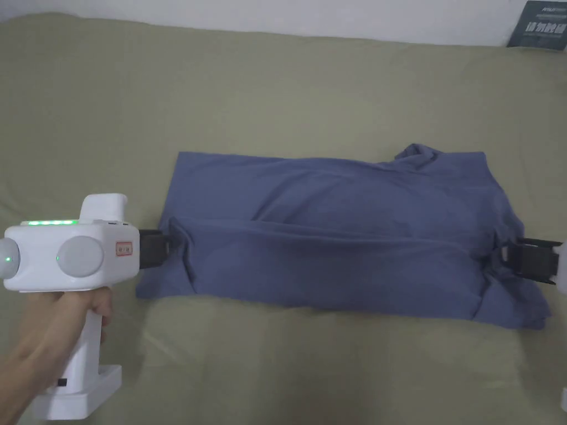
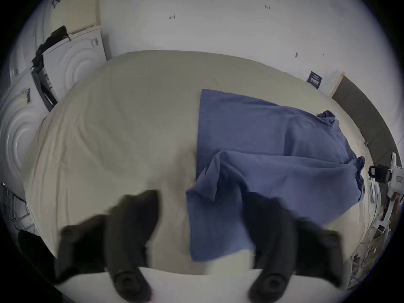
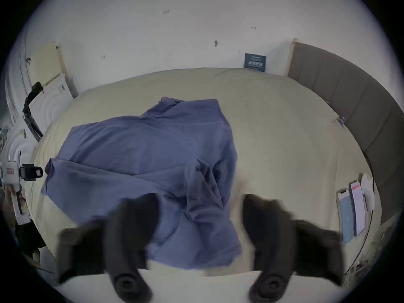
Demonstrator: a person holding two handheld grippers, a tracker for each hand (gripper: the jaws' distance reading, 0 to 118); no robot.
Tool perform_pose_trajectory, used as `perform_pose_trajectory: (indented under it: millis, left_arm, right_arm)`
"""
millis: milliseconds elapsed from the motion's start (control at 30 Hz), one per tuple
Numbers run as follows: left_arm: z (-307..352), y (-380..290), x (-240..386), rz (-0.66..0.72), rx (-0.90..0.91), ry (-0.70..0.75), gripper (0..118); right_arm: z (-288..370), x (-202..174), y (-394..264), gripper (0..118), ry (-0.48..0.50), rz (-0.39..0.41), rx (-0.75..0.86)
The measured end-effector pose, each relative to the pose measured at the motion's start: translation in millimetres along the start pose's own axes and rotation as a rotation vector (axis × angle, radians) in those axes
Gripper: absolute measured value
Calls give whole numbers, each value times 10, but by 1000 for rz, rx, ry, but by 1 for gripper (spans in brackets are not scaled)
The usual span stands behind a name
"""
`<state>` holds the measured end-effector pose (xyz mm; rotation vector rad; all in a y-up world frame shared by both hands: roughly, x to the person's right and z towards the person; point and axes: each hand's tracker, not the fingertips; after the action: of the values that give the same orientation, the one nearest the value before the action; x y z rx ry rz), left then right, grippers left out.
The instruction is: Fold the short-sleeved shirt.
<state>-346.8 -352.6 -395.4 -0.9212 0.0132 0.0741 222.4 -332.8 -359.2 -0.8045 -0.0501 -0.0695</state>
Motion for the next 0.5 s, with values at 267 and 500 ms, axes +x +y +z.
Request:
perform_pose_trajectory:
  millis: [267, 500]
  left_arm:
    - [56, -265, 97, -14, -39, -20, 75]
    - [-251, -359, 192, -49, -75, 53, 108]
  right_arm:
    - [184, 94, -397, 15, 1, 4, -40]
    - [158, 170, -521, 16, -5, -25, -67]
